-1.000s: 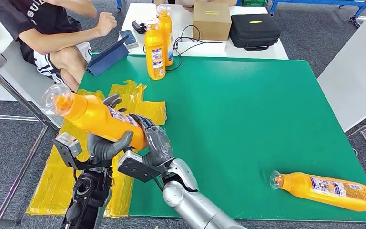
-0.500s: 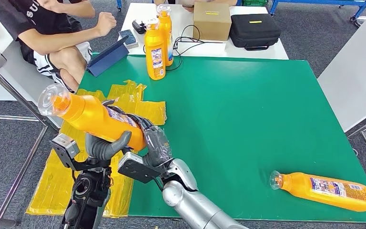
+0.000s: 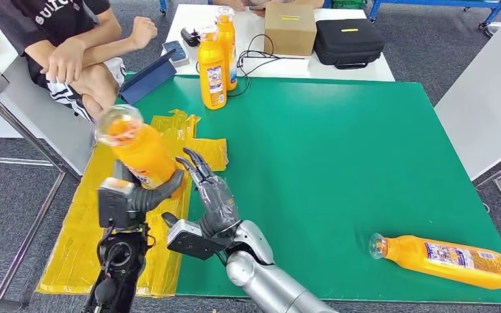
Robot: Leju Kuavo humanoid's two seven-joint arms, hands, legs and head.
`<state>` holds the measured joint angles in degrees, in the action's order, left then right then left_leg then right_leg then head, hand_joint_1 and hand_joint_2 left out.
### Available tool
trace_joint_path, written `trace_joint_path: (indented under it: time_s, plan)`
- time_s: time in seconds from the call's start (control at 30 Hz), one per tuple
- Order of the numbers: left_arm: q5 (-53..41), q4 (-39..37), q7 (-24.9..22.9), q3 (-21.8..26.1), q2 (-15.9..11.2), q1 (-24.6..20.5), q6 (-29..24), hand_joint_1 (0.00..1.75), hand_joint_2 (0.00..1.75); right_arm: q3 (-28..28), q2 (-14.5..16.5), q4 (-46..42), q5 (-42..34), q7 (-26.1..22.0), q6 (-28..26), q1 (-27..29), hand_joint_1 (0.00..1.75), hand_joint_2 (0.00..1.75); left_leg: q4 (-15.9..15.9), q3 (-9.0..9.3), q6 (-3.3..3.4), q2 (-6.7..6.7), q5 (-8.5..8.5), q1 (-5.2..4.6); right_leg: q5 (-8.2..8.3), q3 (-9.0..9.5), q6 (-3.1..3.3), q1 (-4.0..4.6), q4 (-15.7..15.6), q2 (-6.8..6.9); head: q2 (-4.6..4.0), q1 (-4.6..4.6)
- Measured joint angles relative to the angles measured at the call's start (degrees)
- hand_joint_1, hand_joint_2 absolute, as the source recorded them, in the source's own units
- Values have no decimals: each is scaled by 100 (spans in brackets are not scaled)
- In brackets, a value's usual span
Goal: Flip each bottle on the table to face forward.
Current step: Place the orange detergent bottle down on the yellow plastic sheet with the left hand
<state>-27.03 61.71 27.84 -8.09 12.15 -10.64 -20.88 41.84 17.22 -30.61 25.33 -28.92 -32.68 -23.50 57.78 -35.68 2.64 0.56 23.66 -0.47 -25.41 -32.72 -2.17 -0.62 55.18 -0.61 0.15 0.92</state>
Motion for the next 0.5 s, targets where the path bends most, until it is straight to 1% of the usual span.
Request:
trace_joint_path:
  time_s: [0.03,0.1,0.17,0.2,0.23,0.27,0.3,0.4,0.43,0.5]
  plan:
    - [-639,-32,-205,-13,-37,-22,-545,175,175,-9,-83,-165,54,57,-138,49,0,0,0,0,0,3,0,0,0,-1,0,0,0,4,0,0]
    - [-2233,-102,-762,9,-111,-75,-1365,175,175,-93,-315,-626,277,289,-421,246,0,87,0,0,0,20,0,1,-1,3,0,0,-1,17,0,-1]
    - [-4272,-144,-1447,121,-178,-96,-1773,175,175,-319,-595,-1249,593,536,-616,568,0,175,0,-2,0,32,0,0,-2,7,0,-1,-1,27,0,-2]
    - [-5235,-159,-1733,200,-213,-95,-1850,175,175,-475,-734,-1582,737,616,-657,745,0,175,0,-3,0,33,0,-1,-2,7,0,-1,-1,27,0,-2]
    - [-5984,-183,-1979,262,-268,-93,-1883,175,175,-655,-869,-1911,851,656,-673,922,0,175,0,-5,0,32,0,-2,-2,6,0,-2,-1,27,0,-3]
    - [-6425,-215,-2229,287,-342,-93,-1899,175,175,-840,-988,-2216,928,667,-676,1091,0,175,0,-6,0,31,1,-3,-2,4,0,-2,-2,26,0,-3]
    - [-6612,-258,-2505,272,-432,-99,-1906,175,175,-1019,-1095,-2495,977,657,-680,1255,0,175,0,-6,0,30,2,-3,-2,2,0,-3,-3,26,0,-3]
    - [-6410,-487,-3405,17,-758,-193,-1914,175,175,-1473,-1345,-3204,1034,601,-716,1709,0,175,0,-7,-1,31,4,-2,-2,-3,0,-2,-5,27,0,0]
    - [-6358,-613,-3702,-149,-884,-261,-1914,175,175,-1596,-1407,-3411,1040,592,-727,1842,0,175,0,-6,-2,33,3,-2,-2,-4,0,-1,-5,30,0,1]
    - [-6320,-943,-4284,-636,-1138,-444,-1914,175,175,-1804,-1498,-3767,1049,582,-736,2055,0,175,0,-7,-3,35,2,0,-2,-2,0,0,-5,33,0,0]
